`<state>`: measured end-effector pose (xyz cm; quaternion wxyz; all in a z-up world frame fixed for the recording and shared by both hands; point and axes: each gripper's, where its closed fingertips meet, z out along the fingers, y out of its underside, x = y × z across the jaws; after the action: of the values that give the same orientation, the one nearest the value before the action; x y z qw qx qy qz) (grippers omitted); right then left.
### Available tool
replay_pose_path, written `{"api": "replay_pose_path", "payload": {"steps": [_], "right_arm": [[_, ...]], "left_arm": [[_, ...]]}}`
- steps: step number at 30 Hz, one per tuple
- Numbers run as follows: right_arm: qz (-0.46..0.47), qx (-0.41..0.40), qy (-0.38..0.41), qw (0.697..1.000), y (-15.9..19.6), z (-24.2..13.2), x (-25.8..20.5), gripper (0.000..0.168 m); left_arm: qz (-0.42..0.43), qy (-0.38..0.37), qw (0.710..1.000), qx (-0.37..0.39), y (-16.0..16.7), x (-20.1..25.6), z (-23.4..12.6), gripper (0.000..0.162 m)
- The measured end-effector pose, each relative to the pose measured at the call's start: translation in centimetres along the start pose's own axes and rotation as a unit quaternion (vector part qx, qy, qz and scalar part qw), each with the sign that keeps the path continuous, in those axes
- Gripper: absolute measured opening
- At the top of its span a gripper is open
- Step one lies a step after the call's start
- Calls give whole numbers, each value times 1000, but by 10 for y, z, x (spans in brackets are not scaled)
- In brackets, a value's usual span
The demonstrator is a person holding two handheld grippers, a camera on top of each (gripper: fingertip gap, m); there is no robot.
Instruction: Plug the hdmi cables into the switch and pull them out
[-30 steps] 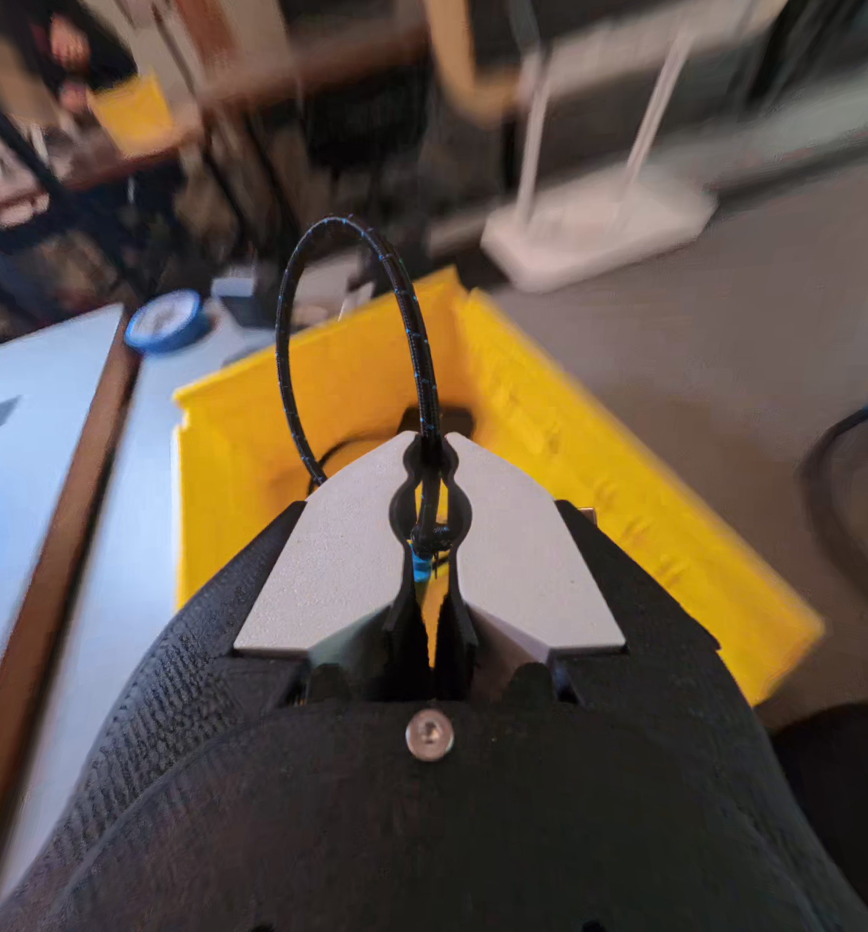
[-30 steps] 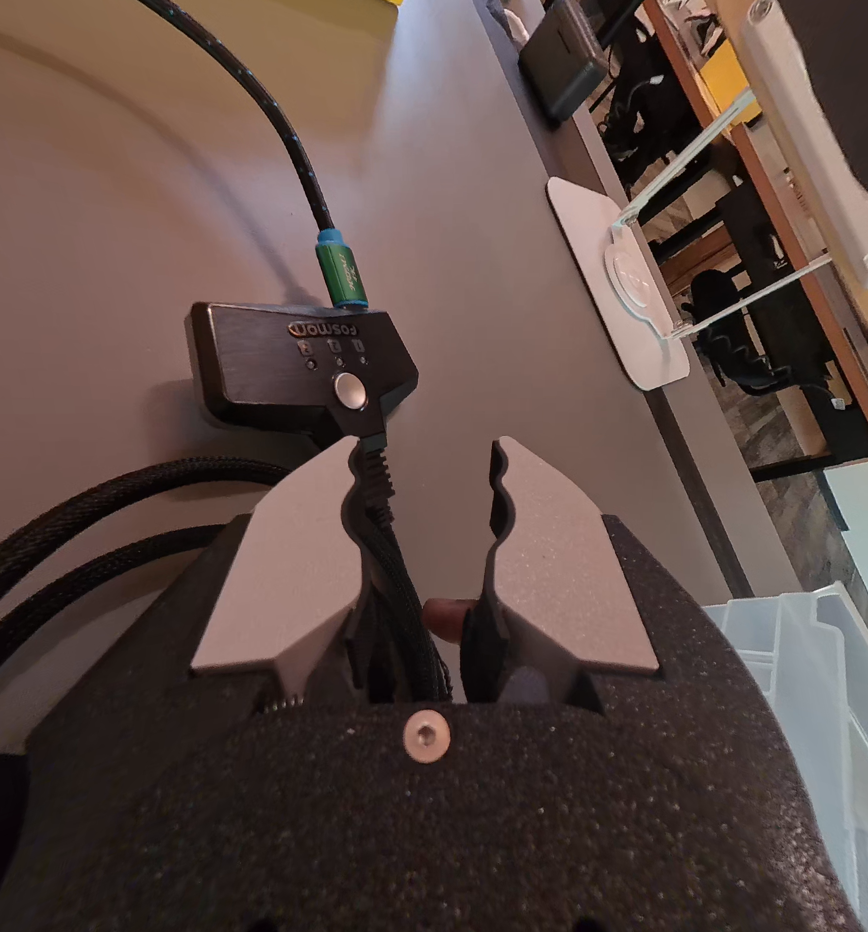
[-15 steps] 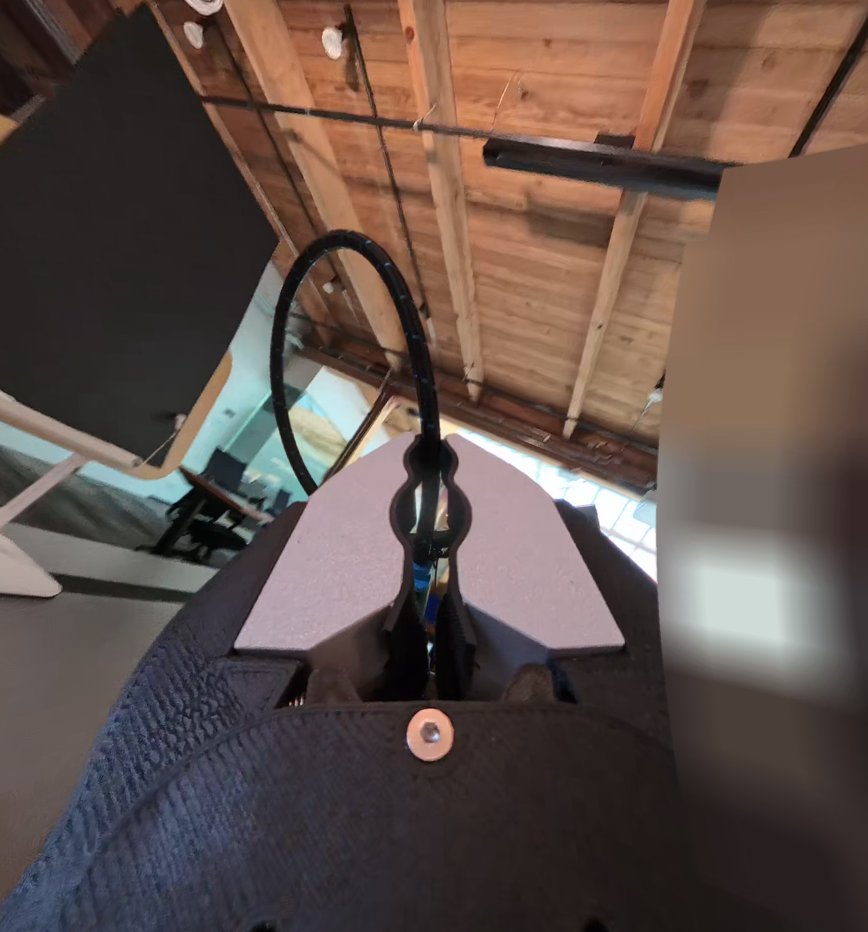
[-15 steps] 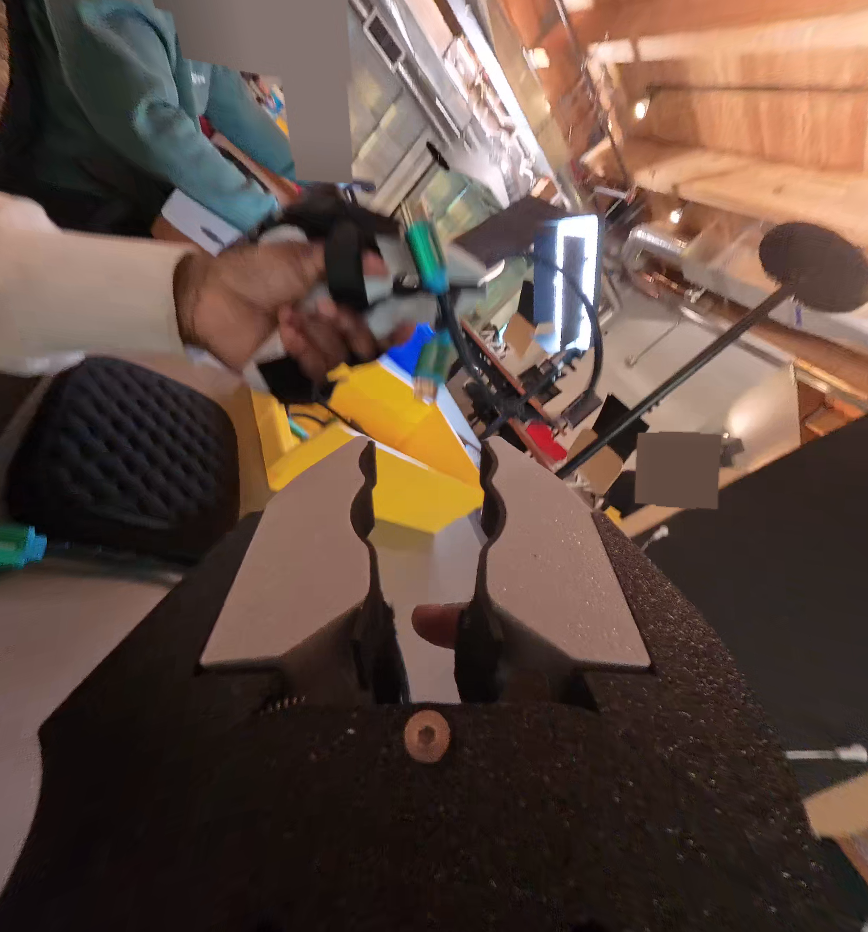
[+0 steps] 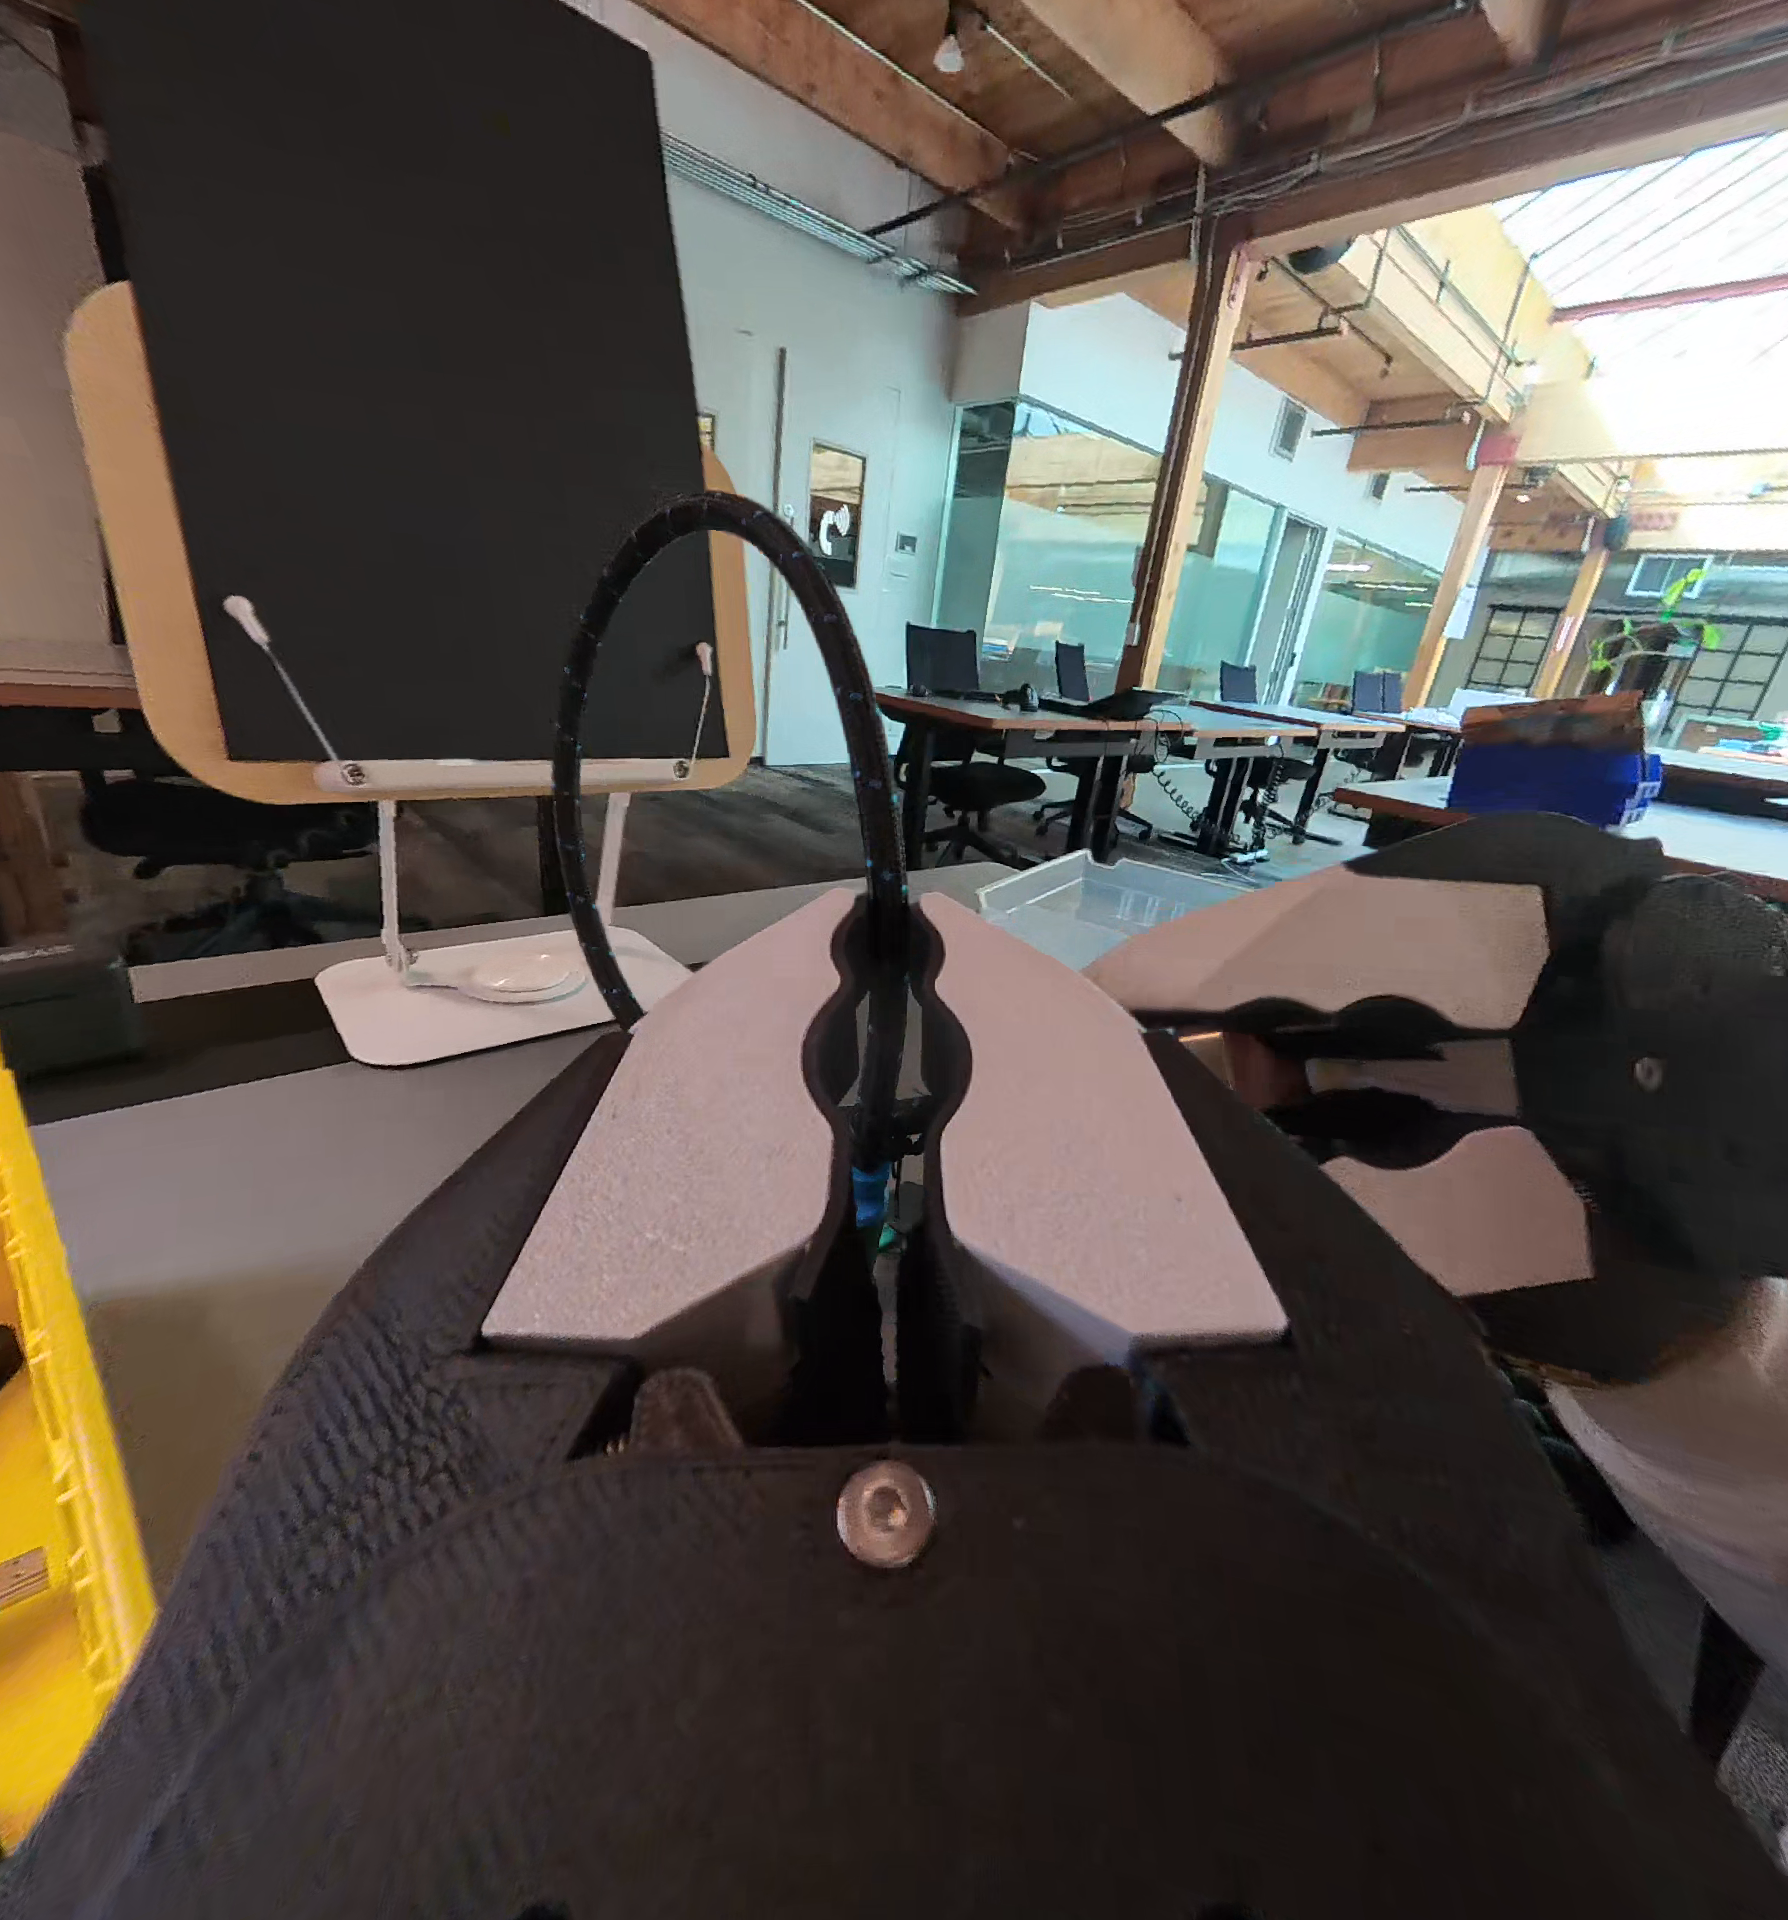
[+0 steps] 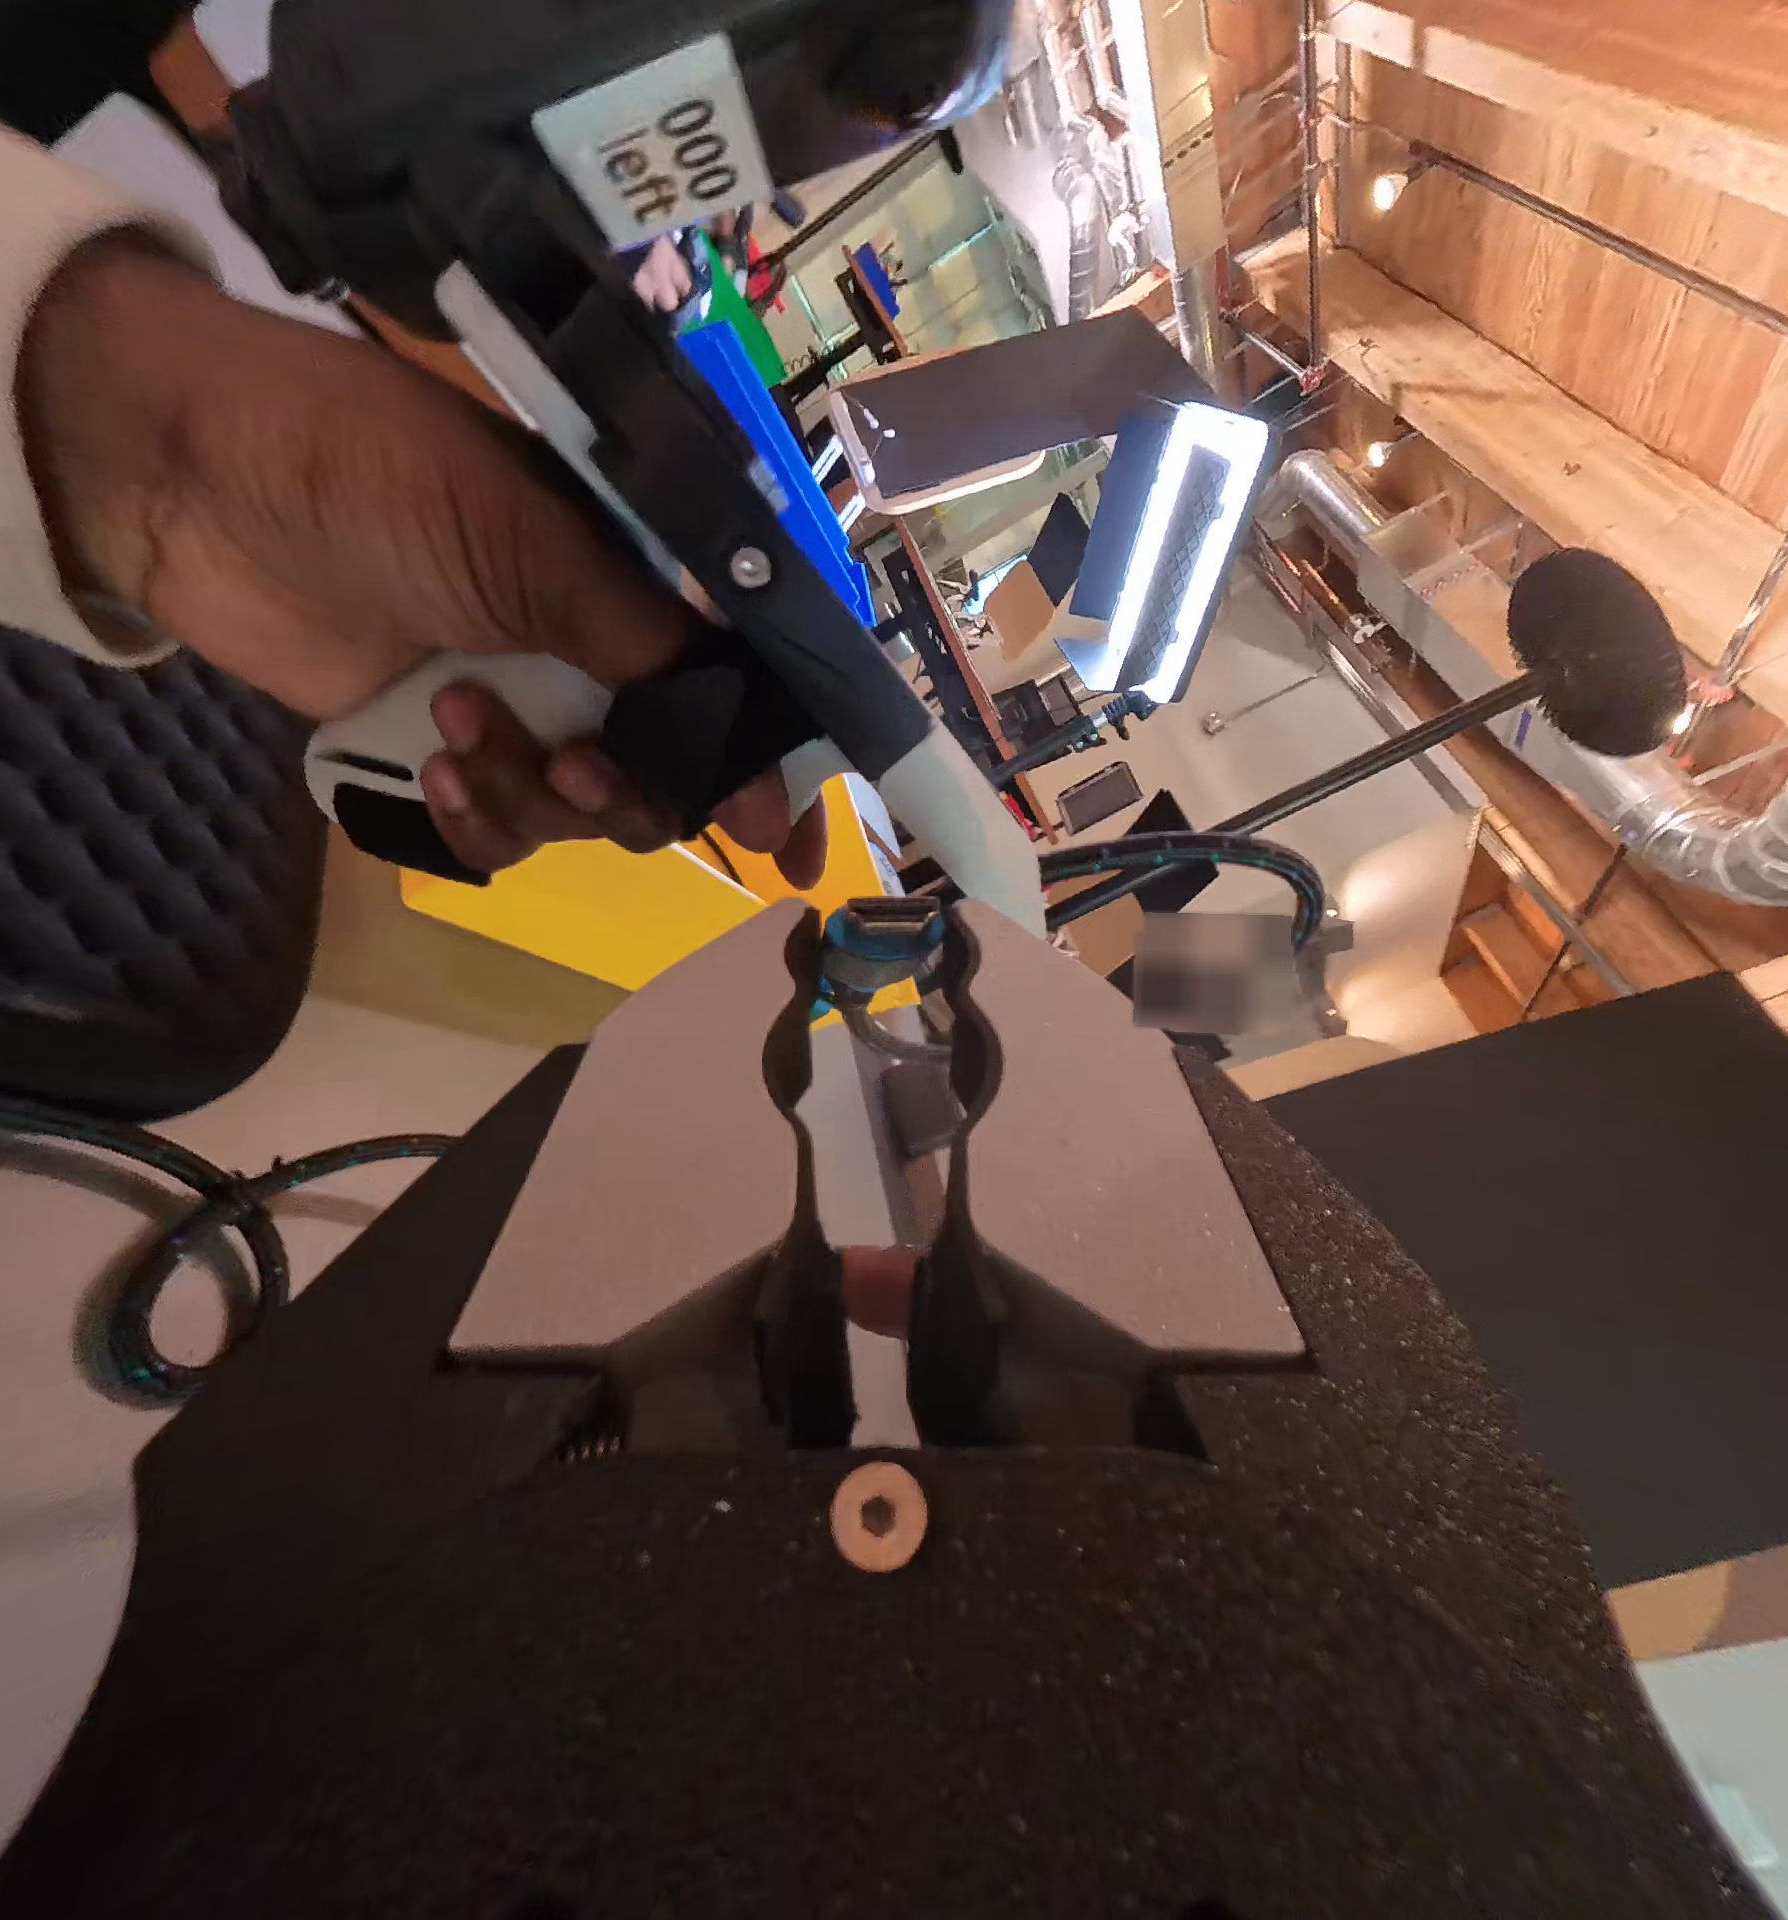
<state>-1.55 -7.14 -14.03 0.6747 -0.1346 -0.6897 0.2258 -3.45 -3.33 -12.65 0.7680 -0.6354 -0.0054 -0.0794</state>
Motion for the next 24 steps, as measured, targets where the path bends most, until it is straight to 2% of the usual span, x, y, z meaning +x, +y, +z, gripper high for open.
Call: {"api": "replay_pose_path", "payload": {"steps": [3,6,7,9,11,13,15,17,20,24], "right_arm": [[-7,11,12,1000,-3,-2,3,21],[78,68,50,993,-6,-12,22,21],[118,94,67,986,-5,-17,32,21],[204,150,101,962,-2,-29,54,20],[296,212,113,924,1,-40,72,21],[382,281,106,874,-3,-51,84,20],[448,334,93,824,-8,-57,91,21],[488,365,71,790,-16,-59,90,21],[524,376,28,764,-24,-57,79,21],[574,360,-20,735,-15,-50,64,21]], "left_arm": [[25,20,999,14,-7,9,1,6],[46,54,990,123,-43,25,-15,25],[50,75,982,164,-56,34,-24,26],[56,164,964,200,-63,67,-41,25],[35,239,957,158,-44,97,-42,25],[-5,266,958,104,-10,112,-31,33],[-63,259,960,83,19,115,-15,43],[-118,248,957,93,31,113,-3,49],[-133,239,950,152,16,107,1,49],[-74,194,951,228,-14,84,-7,37]]}}
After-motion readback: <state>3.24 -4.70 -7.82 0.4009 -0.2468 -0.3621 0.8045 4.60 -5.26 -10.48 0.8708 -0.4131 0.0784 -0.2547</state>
